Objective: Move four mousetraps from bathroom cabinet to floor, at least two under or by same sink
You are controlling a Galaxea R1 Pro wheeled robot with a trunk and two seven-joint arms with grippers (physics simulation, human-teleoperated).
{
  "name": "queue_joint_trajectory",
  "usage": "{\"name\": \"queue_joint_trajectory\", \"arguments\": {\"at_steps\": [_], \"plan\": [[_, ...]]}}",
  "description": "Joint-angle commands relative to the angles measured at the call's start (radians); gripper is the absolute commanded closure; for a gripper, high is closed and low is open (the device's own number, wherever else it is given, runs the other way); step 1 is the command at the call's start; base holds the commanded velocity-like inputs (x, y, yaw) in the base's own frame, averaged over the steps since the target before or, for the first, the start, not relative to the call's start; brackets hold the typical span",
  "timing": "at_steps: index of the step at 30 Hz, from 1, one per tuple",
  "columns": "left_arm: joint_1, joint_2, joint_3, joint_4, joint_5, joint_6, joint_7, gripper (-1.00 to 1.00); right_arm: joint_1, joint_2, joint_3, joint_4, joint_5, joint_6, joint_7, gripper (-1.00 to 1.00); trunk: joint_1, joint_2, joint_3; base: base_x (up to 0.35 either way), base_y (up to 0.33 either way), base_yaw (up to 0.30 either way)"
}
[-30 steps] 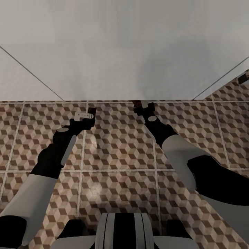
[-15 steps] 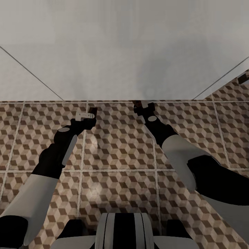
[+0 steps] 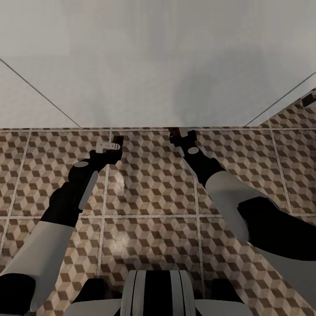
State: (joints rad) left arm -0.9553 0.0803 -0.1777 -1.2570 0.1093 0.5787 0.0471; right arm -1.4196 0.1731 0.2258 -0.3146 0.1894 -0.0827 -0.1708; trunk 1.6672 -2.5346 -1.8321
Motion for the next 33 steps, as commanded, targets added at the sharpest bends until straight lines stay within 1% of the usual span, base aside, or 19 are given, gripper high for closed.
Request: {"name": "queue_joint_trajectory", "arguments": {"at_steps": [1, 33], "plan": [[0.000, 0.001, -0.002, -0.001, 0.009, 0.005, 0.004, 1.00, 0.000, 0.000, 0.004, 0.002, 0.004, -0.002, -0.007, 1.00, 0.000, 0.000, 0.000, 0.000, 0.000, 0.000], [0.000, 0.001, -0.002, -0.002, 0.009, 0.006, 0.004, 1.00, -0.001, 0.001, 0.006, 0.002, 0.004, -0.002, -0.007, 1.00, 0.015, -0.008, 0.000, 0.000, 0.000, 0.000]]}}
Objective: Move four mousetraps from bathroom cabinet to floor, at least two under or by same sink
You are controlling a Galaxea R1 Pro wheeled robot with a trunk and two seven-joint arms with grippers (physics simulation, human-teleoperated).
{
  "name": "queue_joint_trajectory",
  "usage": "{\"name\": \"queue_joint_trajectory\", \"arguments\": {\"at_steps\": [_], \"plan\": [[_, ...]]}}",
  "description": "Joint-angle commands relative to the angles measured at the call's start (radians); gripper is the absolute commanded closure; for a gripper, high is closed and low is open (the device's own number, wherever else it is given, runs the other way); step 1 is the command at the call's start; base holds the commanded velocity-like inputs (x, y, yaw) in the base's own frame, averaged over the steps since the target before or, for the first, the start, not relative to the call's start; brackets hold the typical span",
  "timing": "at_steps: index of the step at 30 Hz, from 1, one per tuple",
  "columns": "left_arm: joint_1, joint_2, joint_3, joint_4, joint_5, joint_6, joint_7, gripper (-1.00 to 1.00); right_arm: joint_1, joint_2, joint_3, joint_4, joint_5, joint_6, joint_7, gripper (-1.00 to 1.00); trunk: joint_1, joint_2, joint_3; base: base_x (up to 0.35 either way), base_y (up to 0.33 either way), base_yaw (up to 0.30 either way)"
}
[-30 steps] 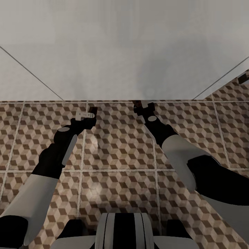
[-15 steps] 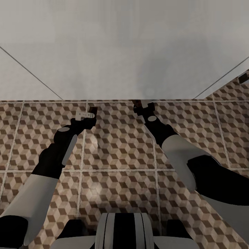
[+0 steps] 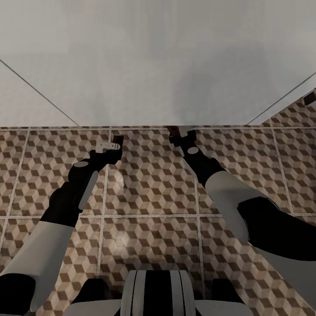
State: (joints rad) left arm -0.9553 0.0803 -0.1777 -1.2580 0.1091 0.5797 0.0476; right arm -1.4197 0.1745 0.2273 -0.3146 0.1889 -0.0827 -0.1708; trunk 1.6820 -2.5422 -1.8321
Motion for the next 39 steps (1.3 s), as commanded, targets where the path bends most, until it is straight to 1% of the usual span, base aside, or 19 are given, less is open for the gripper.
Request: {"name": "queue_joint_trajectory", "arguments": {"at_steps": [1, 25, 28, 32, 34, 39], "plan": [[0.000, 0.001, -0.002, -0.001, 0.009, 0.005, 0.004, 1.00, -0.001, 0.000, 0.004, 0.002, 0.004, -0.002, -0.007, 1.00, 0.000, 0.000, 0.000, 0.000, 0.000, 0.000], [0.000, 0.001, -0.002, -0.001, 0.008, 0.005, 0.003, 1.00, -0.001, -0.001, 0.003, 0.020, 0.004, 0.007, 0.003, 1.00, 0.011, -0.006, 0.000, 0.000, 0.000, 0.000], [0.000, 0.001, -0.002, -0.002, 0.008, 0.005, 0.003, 1.00, -0.001, -0.001, 0.003, 0.022, 0.002, 0.018, 0.022, 1.00, 0.012, -0.006, 0.000, 0.000, 0.000, 0.000], [0.000, 0.001, -0.002, -0.009, 0.008, 0.005, 0.004, 1.00, -0.001, -0.003, 0.000, 0.027, 0.001, 0.052, 0.084, 1.00, 0.012, -0.006, 0.000, 0.000, 0.000, 0.000], [0.000, 0.001, -0.002, -0.013, 0.008, 0.005, 0.004, 1.00, -0.001, -0.004, -0.001, 0.033, -0.001, 0.064, 0.101, 1.00, 0.012, -0.006, 0.000, 0.000, 0.000, 0.000], [0.000, 0.001, -0.002, -0.018, 0.007, 0.005, 0.004, 1.00, -0.001, -0.004, -0.002, 0.046, -0.004, 0.074, 0.115, 1.00, 0.012, -0.006, 0.000, 0.000, 0.000, 0.000]]}}
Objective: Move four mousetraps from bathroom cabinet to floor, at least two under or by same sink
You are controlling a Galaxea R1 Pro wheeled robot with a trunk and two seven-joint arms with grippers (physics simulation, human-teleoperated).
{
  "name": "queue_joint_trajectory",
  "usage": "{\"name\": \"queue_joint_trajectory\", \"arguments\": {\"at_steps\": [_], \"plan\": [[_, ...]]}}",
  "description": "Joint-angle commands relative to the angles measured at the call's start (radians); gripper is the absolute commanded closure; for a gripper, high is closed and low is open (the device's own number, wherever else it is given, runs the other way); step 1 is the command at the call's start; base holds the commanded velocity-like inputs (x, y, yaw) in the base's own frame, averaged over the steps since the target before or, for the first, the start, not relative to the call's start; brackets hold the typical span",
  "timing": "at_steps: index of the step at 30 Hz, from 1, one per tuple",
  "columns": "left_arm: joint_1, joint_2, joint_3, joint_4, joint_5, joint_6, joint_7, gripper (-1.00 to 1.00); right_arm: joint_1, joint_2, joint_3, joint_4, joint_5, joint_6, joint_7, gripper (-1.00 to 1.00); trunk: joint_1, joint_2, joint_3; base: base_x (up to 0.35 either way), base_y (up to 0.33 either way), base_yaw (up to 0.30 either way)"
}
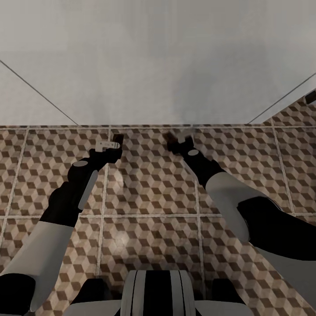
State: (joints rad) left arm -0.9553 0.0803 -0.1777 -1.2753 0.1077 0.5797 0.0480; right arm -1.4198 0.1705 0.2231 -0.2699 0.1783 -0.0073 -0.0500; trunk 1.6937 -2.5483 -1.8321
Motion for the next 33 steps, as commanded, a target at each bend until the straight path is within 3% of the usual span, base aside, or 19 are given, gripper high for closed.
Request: {"name": "queue_joint_trajectory", "arguments": {"at_steps": [1, 33], "plan": [[0.000, 0.001, -0.002, -0.002, 0.009, 0.005, 0.004, 1.00, -0.001, 0.001, 0.002, 0.010, 0.007, 0.000, -0.005, 1.00, 0.000, 0.000, 0.000, 0.000, 0.000, 0.000], [0.000, 0.001, -0.017, 0.001, 0.010, 0.000, 0.002, 1.00, -0.001, 0.004, -0.002, 0.060, 0.005, 0.001, -0.002, 1.00, 0.000, 0.000, 0.000, 0.000, 0.000, 0.000]]}}
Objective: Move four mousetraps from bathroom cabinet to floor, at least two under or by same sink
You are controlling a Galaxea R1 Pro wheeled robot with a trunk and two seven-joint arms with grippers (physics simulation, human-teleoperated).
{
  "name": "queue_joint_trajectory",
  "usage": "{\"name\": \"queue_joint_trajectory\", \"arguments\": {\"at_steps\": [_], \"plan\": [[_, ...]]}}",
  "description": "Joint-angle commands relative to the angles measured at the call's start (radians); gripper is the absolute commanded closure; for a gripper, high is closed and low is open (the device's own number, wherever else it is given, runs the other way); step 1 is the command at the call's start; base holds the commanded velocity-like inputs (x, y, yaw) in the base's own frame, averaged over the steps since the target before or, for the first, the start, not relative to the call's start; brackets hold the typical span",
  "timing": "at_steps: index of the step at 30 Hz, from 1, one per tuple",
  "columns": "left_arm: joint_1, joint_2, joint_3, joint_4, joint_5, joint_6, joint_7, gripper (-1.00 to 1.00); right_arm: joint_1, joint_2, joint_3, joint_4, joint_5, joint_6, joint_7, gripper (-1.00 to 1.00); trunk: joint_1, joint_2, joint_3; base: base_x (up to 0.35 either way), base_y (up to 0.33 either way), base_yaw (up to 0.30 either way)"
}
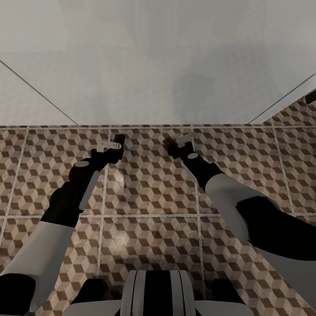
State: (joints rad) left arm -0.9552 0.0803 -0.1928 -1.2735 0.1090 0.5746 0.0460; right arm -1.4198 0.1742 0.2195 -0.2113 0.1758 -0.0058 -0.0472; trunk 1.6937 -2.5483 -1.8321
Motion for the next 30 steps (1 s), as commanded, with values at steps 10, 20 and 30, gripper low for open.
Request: {"name": "queue_joint_trajectory", "arguments": {"at_steps": [10, 20, 30], "plan": [[0.007, -0.002, -0.006, 0.038, 0.009, -0.149, -0.001, 1.00, -0.001, 0.000, 0.002, 0.001, 0.008, -0.007, -0.005, 1.00, 0.000, 0.000, 0.000, 0.000, 0.000, 0.000], [0.010, -0.012, -0.099, 0.139, 0.005, -0.278, 0.004, 1.00, -0.001, -0.004, 0.004, 0.000, 0.008, -0.012, -0.004, 1.00, 0.000, 0.000, 0.000, 0.000, 0.000, 0.000], [0.010, -0.029, -0.104, 0.281, 0.001, -0.408, 0.005, 1.00, -0.001, -0.004, 0.004, 0.001, 0.007, -0.014, -0.003, 1.00, 0.000, 0.000, 0.000, 0.000, 0.000, 0.000]]}}
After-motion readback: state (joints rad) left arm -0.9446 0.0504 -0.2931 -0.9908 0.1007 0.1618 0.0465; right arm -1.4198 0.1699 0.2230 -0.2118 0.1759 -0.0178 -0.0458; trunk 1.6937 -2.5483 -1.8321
